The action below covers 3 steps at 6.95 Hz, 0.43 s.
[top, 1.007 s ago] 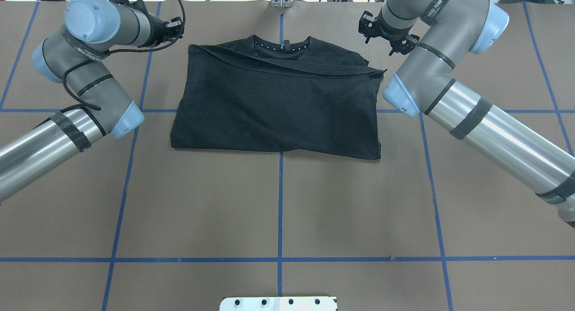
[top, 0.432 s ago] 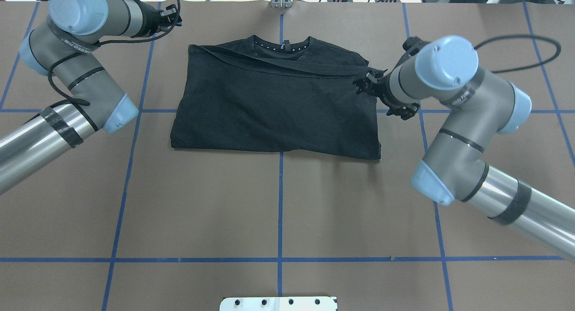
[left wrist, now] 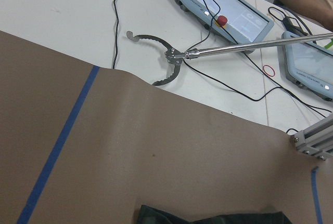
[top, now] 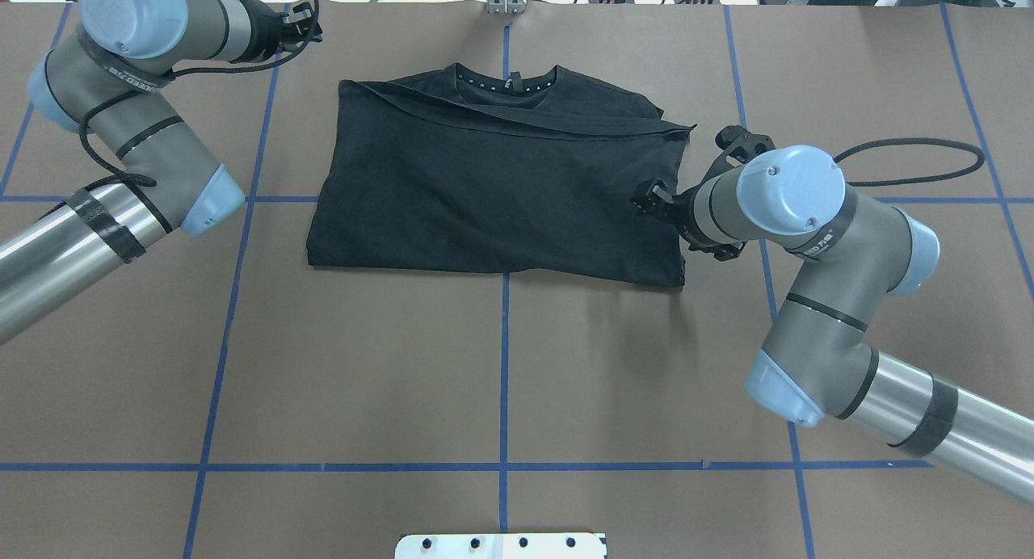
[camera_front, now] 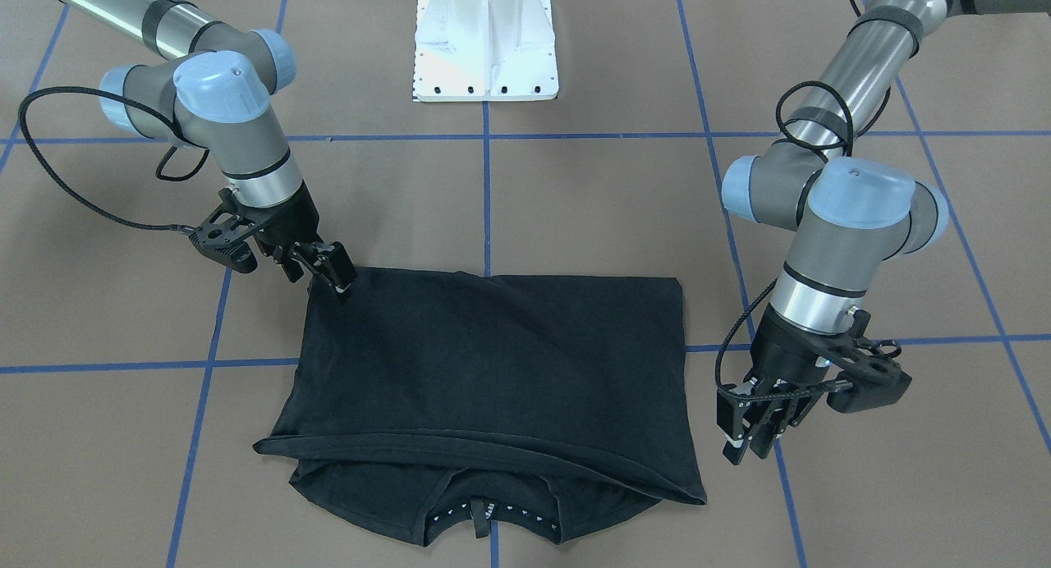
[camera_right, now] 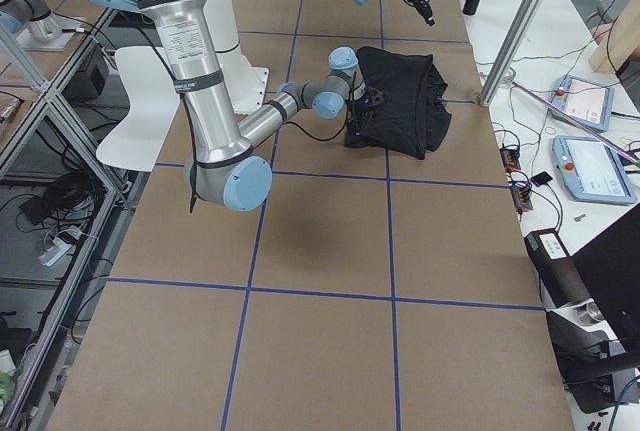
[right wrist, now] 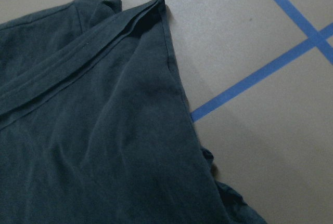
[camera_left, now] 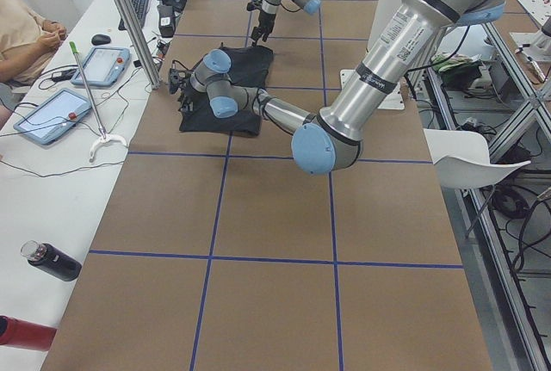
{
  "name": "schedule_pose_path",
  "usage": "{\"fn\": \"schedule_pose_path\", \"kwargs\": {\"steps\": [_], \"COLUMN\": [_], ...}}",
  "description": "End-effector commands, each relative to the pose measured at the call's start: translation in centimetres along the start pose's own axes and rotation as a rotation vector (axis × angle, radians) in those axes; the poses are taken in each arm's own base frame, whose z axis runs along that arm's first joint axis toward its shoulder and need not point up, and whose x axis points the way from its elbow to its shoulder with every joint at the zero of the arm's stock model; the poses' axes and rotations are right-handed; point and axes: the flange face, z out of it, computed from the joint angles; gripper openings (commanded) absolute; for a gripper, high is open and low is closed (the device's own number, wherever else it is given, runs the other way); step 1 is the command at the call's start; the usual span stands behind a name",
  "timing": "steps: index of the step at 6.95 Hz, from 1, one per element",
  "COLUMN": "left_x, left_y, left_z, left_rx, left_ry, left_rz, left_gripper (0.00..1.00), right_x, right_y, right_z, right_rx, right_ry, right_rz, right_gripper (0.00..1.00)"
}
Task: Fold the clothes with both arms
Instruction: 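Move the right gripper down to the folded shirt's side edge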
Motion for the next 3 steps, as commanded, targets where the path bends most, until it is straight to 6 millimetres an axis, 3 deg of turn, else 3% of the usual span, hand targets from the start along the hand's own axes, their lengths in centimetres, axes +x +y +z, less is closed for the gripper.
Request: {"fn": "schedule_pose_path", "kwargs": {"steps": [1, 3], "left_x": [-0.1, -0.3], "left_y": [0.2, 0.7], "left_z": [-0.5, -0.4], "left_rx": [-0.001, -0.006], "left_ry": [0.007, 0.005], "left_rz": [0.001, 0.003], "left_gripper": [0.47, 0.47], "right_x": [0.7, 2.4], "right_y": [1.6, 1.7], "right_z": [1.0, 1.9], "right_rx": [0.003, 0.014], "right_ry": [0.015, 0.043], "right_rz": [-0.018, -0.027], "right_gripper": [0.94, 0.91]}}
